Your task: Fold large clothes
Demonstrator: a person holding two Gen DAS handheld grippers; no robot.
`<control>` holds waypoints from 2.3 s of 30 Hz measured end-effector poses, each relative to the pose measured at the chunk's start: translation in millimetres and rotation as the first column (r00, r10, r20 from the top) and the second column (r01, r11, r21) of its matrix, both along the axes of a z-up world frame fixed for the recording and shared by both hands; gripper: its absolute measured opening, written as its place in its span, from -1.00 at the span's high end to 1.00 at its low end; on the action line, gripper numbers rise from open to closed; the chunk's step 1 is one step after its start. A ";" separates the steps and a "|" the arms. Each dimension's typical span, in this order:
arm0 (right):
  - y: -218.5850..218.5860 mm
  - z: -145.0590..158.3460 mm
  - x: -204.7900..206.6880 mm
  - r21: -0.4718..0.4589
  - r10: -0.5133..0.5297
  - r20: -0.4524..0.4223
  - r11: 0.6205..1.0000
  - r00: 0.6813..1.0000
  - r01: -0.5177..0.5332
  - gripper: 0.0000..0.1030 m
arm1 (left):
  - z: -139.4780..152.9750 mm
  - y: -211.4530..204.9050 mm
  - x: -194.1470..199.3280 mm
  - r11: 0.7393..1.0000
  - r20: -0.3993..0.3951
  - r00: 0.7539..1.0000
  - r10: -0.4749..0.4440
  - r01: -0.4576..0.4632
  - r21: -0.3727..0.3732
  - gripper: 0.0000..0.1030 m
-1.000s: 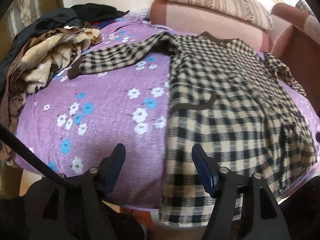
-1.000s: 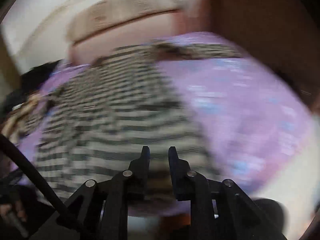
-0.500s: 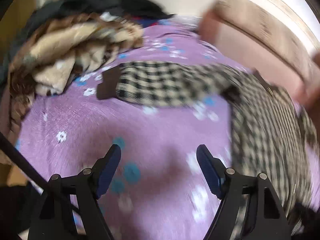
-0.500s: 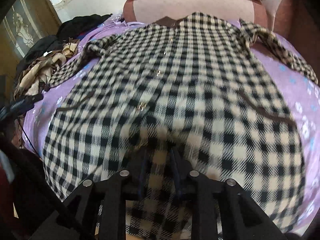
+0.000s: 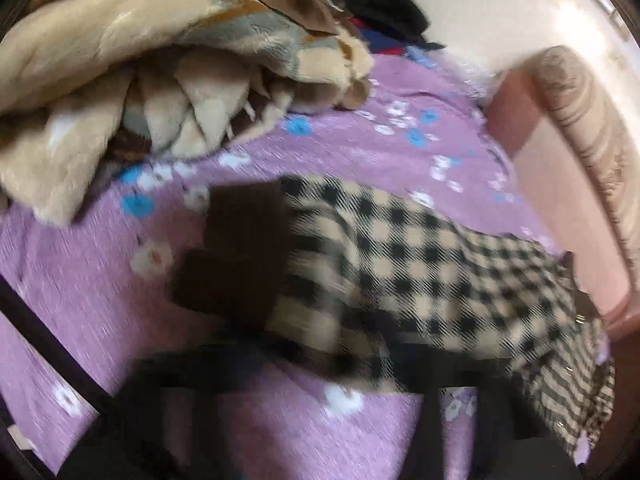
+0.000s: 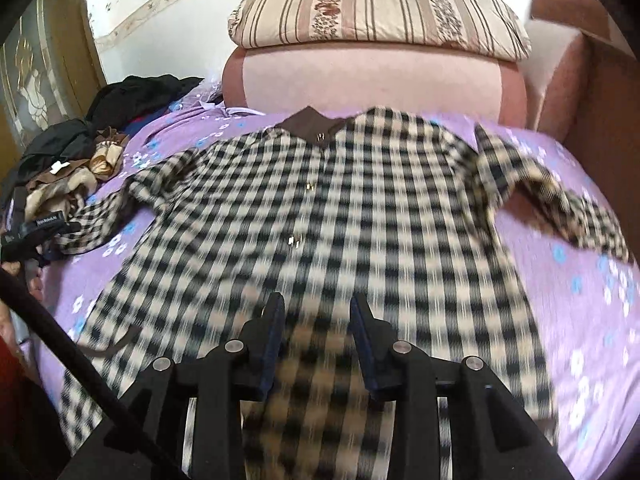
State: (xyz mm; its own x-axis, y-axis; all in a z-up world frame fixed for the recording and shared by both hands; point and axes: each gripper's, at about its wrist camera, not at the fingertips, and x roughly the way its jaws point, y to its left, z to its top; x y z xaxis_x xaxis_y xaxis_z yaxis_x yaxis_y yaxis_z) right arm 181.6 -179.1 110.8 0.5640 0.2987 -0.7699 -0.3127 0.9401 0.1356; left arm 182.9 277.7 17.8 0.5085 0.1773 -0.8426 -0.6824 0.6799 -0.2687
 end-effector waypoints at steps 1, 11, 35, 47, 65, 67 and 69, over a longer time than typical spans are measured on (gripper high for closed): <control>3.3 -1.0 5.2 -0.010 0.002 0.005 1.000 1.000 -0.002 0.28 | 0.8 7.0 4.6 1.000 -0.021 1.000 -0.002 0.002 -0.018 0.84; 7.7 -29.3 32.8 0.004 0.000 -0.059 1.000 0.998 0.000 0.28 | 88.6 46.0 21.1 0.940 -0.040 0.993 0.114 -0.095 0.327 0.85; -122.2 1.5 63.7 0.178 -0.304 -0.047 0.935 0.951 0.308 0.28 | 66.8 -368.7 169.5 0.782 0.088 0.778 -0.622 0.615 0.095 0.83; -142.3 -11.9 81.1 0.277 -0.300 -0.105 0.907 0.948 0.318 0.02 | 94.2 -357.6 101.5 0.687 0.030 0.706 -0.708 0.678 0.261 -0.37; -69.1 -70.3 158.3 0.225 -0.297 -0.248 0.908 0.922 0.353 0.74 | 38.1 -188.6 41.7 0.866 -0.023 0.919 -0.394 0.379 0.327 -0.39; -74.9 -70.2 158.9 0.215 -0.327 -0.242 0.900 0.913 0.379 0.74 | 32.5 -190.7 51.6 0.864 -0.036 0.921 -0.388 0.377 0.333 -0.39; -79.6 -73.7 159.2 0.224 -0.346 -0.258 0.887 0.902 0.404 0.73 | 24.8 -192.8 59.3 0.862 -0.059 0.919 -0.390 0.387 0.327 -0.39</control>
